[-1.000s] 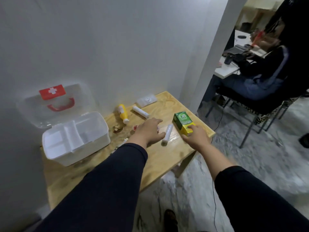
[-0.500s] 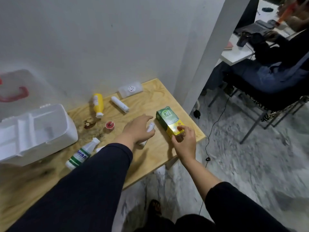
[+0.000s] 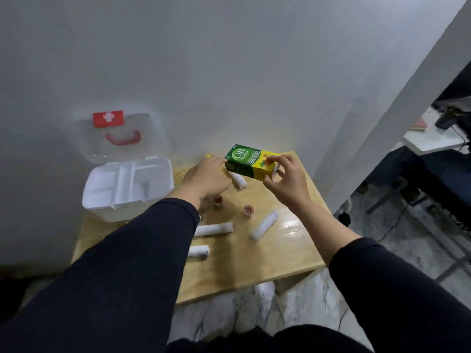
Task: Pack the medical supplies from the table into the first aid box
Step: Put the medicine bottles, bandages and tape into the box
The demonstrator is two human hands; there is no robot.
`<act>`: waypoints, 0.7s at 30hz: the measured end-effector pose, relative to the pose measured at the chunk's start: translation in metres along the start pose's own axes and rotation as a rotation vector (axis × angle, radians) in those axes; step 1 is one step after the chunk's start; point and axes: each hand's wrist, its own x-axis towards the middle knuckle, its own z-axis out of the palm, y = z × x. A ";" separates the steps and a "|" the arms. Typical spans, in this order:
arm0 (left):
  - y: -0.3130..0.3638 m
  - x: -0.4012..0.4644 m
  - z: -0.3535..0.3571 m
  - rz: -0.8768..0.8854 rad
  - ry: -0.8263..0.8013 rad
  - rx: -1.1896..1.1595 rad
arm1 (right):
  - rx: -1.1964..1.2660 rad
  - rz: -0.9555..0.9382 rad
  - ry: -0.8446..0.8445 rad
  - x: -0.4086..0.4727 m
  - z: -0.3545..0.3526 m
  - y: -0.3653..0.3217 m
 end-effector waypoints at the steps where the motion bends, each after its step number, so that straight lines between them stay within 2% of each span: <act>1: -0.011 -0.005 -0.009 -0.029 0.015 0.008 | 0.006 -0.033 -0.033 0.006 0.009 -0.011; 10: -0.137 -0.051 -0.059 -0.285 0.107 0.040 | -0.077 -0.269 -0.312 0.036 0.093 -0.099; 15: -0.185 -0.058 -0.058 -0.381 0.028 0.048 | -0.282 -0.330 -0.456 0.041 0.138 -0.131; 21: -0.218 -0.057 -0.053 -0.337 -0.080 0.156 | -0.442 -0.312 -0.559 0.046 0.195 -0.156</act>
